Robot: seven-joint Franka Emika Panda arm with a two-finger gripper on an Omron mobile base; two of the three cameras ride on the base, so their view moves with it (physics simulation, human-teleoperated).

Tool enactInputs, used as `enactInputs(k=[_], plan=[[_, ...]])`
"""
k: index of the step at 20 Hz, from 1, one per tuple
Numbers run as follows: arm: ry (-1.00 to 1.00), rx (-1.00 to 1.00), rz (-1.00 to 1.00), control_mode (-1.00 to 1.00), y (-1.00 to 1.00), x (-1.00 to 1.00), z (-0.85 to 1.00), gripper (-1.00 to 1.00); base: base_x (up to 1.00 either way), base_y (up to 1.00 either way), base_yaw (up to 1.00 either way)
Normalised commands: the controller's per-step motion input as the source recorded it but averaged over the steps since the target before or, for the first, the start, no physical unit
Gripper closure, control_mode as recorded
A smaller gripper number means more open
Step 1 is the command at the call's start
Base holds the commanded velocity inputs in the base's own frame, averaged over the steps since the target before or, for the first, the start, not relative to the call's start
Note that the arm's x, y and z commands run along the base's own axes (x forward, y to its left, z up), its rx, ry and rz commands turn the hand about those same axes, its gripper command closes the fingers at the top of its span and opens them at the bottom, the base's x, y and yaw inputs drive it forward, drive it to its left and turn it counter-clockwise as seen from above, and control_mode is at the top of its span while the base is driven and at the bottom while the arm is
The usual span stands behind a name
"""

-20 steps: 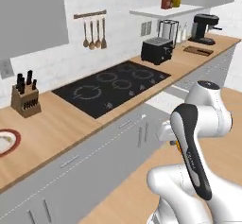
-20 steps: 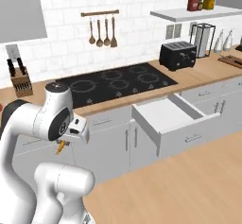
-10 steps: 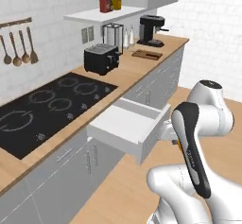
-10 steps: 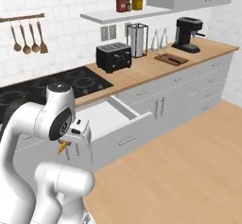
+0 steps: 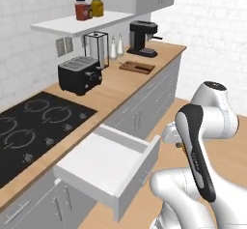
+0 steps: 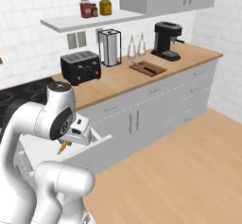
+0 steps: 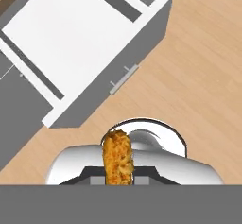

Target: Pick up the knife from the drawer and place it on the cutting board. Then place the meat from the plate to the cutting board.

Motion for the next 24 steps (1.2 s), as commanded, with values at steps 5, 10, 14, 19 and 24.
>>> enactInputs(k=[5,10,14,19,24], plan=[[0.00,0.00,0.00,1.00,0.00,0.00,0.00,1.00,1.00,-0.81,0.01],[0.00,0.00,0.00,1.00,0.00,0.00,0.00,1.00,1.00,-0.84,0.11],[0.00,0.00,0.00,1.00,0.00,0.00,0.00,1.00,1.00,-0.81,0.15],[0.00,0.00,0.00,1.00,0.00,0.00,0.00,1.00,1.00,-0.79,0.25],[0.00,0.00,0.00,1.00,0.00,0.00,0.00,1.00,1.00,-0.69,0.45]])
